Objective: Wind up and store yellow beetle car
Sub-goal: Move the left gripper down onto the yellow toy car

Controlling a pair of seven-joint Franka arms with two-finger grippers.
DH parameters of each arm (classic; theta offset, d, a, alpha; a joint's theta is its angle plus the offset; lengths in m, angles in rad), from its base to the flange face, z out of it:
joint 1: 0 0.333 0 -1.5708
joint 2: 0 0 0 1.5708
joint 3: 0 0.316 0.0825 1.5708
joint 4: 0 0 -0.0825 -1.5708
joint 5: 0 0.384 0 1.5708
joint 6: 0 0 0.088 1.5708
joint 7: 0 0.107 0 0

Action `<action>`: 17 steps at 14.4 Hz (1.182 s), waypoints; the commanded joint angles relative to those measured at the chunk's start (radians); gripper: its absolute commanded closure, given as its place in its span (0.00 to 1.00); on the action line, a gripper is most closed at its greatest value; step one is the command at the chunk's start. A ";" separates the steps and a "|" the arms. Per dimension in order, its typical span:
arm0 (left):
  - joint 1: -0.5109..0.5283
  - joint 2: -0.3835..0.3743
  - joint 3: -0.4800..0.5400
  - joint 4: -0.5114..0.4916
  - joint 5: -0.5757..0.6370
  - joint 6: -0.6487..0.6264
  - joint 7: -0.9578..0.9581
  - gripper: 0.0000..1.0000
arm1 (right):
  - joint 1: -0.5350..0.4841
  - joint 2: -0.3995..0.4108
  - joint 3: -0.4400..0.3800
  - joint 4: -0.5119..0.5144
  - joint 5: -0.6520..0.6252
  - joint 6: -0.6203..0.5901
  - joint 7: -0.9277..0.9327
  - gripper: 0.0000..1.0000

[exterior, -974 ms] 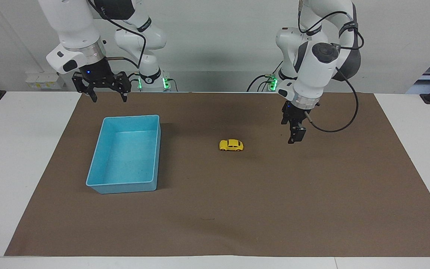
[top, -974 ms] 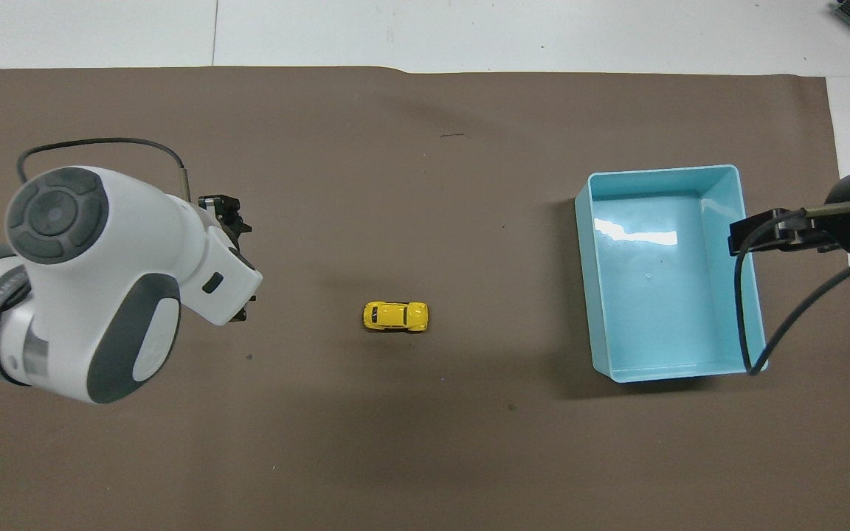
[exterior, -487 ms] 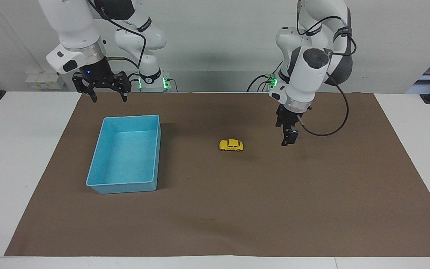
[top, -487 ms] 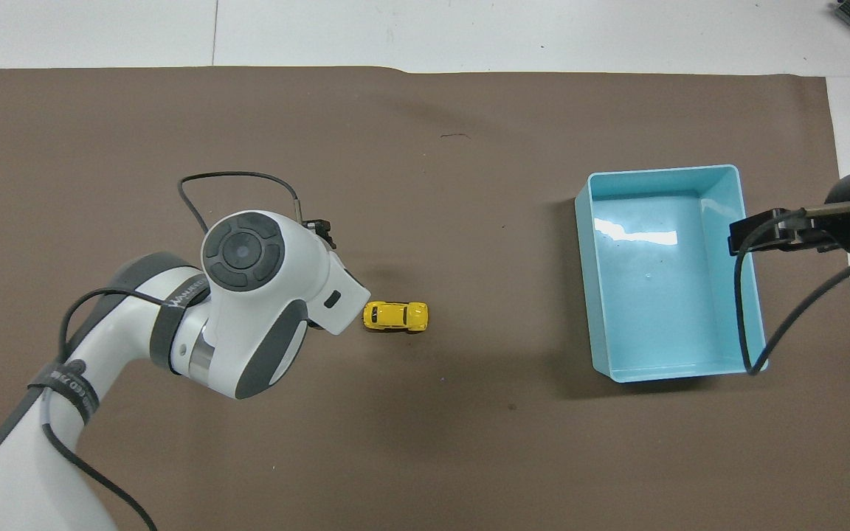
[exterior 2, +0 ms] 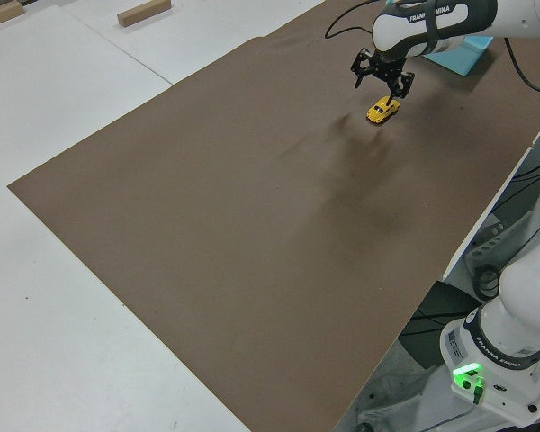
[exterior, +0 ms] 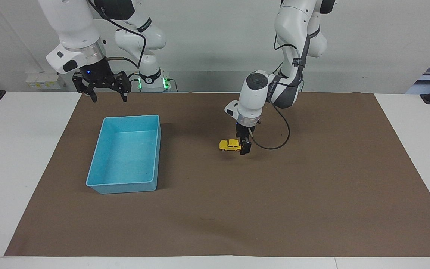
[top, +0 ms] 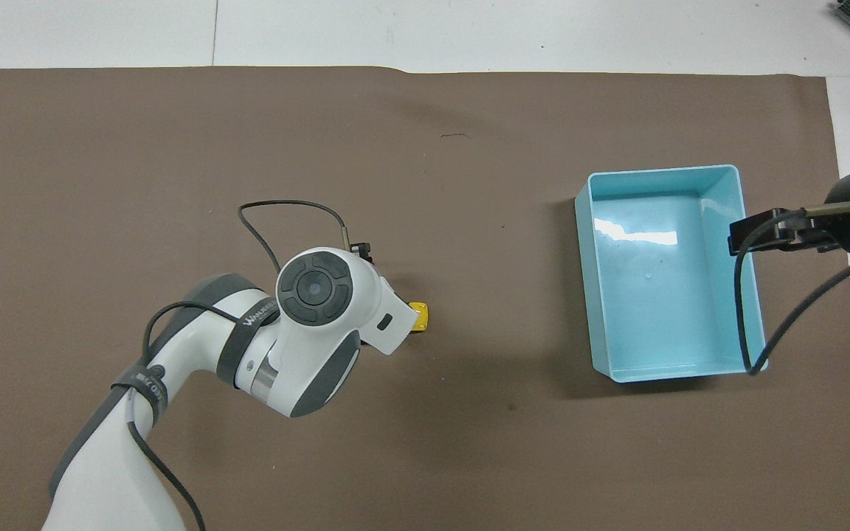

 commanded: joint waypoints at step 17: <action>-0.085 0.010 0.027 0.019 0.007 -0.093 -0.077 1.00 | -0.016 -0.011 0.011 -0.004 0.005 -0.002 0.005 0.00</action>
